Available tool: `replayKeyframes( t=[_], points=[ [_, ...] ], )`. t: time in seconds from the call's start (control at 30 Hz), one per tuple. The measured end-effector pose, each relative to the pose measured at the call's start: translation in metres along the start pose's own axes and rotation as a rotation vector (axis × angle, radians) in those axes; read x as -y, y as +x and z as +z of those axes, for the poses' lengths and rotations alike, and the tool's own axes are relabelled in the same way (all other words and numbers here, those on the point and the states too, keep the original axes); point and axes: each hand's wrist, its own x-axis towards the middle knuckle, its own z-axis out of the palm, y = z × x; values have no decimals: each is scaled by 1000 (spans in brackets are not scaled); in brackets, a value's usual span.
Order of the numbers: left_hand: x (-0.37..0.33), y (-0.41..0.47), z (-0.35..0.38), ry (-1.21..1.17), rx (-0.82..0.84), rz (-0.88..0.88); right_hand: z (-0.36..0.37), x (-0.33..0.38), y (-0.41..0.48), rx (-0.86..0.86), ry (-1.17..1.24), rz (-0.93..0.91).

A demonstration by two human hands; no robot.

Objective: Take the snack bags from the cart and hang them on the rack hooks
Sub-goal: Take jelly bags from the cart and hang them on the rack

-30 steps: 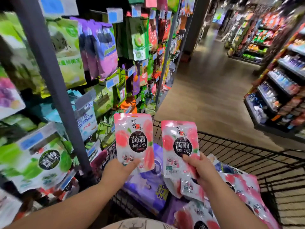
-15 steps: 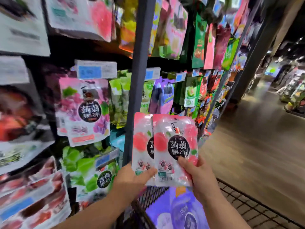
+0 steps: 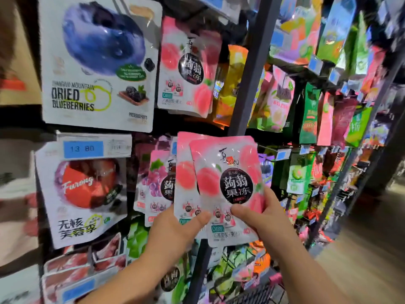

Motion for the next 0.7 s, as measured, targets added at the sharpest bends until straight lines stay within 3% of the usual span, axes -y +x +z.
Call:
replayKeyframes(
  t=[0.33,0.7],
  points=[
    [-51,21,-52,89,-256,187,27,58,53,-4,80,-170],
    [-74,18,-100,12,-401,190,41,118,122,-38,85,-316]
  ],
)
